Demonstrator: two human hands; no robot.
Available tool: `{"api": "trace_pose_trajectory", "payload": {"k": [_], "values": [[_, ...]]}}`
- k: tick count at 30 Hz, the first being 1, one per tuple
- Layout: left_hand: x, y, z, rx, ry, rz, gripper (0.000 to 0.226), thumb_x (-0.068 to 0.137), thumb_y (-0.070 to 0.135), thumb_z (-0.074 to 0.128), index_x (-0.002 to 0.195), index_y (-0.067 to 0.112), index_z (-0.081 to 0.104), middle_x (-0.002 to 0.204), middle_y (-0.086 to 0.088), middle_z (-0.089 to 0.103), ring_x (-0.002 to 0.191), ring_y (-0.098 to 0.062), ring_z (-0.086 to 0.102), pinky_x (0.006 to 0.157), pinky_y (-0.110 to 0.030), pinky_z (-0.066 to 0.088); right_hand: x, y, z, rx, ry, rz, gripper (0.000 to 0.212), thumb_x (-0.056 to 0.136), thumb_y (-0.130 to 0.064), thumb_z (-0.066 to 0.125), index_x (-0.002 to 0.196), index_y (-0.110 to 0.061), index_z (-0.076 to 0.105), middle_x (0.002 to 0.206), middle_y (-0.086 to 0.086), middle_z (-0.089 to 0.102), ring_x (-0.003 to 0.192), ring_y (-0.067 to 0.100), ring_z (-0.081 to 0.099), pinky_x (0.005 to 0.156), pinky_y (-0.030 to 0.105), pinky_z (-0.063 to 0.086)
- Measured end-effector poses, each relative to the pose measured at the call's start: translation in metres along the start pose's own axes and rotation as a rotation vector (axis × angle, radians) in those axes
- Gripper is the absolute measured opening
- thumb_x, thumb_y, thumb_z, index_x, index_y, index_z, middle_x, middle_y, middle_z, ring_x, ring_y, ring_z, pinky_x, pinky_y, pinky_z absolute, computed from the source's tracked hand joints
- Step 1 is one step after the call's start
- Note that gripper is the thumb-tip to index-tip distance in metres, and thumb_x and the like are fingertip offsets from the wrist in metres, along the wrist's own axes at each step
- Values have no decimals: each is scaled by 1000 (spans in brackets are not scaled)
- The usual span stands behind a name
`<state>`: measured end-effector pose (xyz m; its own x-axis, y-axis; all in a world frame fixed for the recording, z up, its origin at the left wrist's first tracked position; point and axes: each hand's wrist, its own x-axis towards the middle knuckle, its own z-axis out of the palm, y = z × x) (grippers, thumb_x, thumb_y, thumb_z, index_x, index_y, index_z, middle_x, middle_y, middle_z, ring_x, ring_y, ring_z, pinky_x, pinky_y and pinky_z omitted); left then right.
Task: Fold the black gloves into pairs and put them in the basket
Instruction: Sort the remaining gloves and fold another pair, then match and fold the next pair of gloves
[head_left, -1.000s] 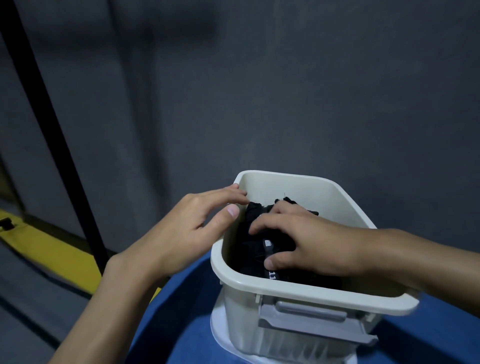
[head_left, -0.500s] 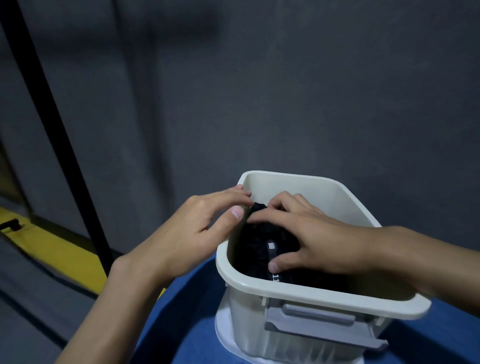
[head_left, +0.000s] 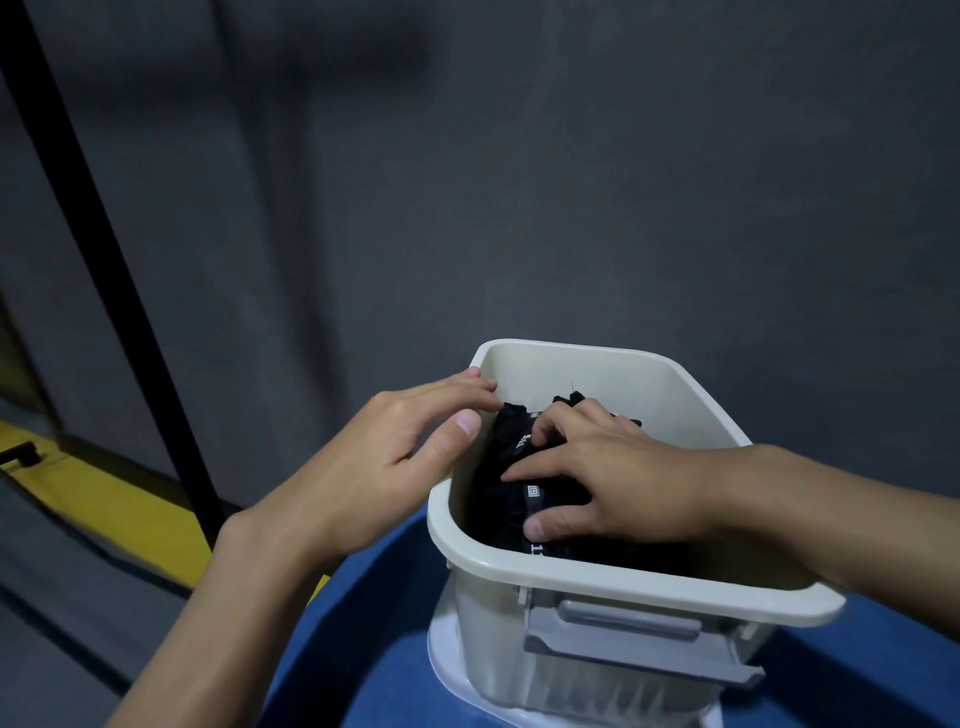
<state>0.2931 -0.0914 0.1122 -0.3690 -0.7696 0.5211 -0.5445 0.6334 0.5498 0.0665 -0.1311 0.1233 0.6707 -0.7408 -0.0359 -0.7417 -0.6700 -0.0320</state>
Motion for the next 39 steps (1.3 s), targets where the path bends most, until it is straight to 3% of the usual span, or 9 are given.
{"api": "trace_pose_trajectory", "payload": {"k": [10,17,21,28,31,35,39], "values": [[1,0,-3,51,-25,-15,53,95,54,36,130,27,64,139,21,56,137,12,36,110,-11,30,-2,2,0,50,26,28,63,82,-69,55,139,-46,44,123,-14,32,120,10,25,108,35,27],[4,13,-14,128,-50,-34,37,96,45,48,124,29,66,128,25,62,127,12,46,105,-15,38,-9,0,-8,83,70,36,64,82,-68,57,139,-43,44,127,-14,33,122,8,24,111,37,26],[6,27,-21,174,-44,-46,49,92,58,43,124,29,66,125,24,64,123,11,51,104,-18,40,-22,-1,-21,106,119,49,57,82,-67,57,134,-44,48,126,-15,37,120,7,28,111,36,26],[18,89,-13,231,-28,17,41,94,49,44,119,27,68,118,18,68,114,3,58,99,-25,43,-69,3,-42,151,265,103,42,87,-59,55,125,-41,58,124,-16,44,125,9,29,111,39,27],[23,119,4,230,-38,59,38,94,48,44,115,28,69,114,18,69,109,2,59,94,-23,42,-101,10,-44,217,330,133,35,86,-58,54,117,-43,61,118,-19,45,119,6,32,110,40,30],[25,152,31,215,-68,95,32,95,50,44,109,34,68,107,22,69,104,2,59,91,-25,46,-149,27,-41,247,379,211,49,76,-69,44,115,-44,61,114,-24,45,117,4,34,111,42,31],[25,184,68,187,-106,166,24,100,36,52,110,24,71,107,16,69,92,-1,61,80,-11,42,-202,43,-29,268,417,284,44,73,-71,43,108,-51,59,113,-26,45,119,4,36,110,40,33]]}}
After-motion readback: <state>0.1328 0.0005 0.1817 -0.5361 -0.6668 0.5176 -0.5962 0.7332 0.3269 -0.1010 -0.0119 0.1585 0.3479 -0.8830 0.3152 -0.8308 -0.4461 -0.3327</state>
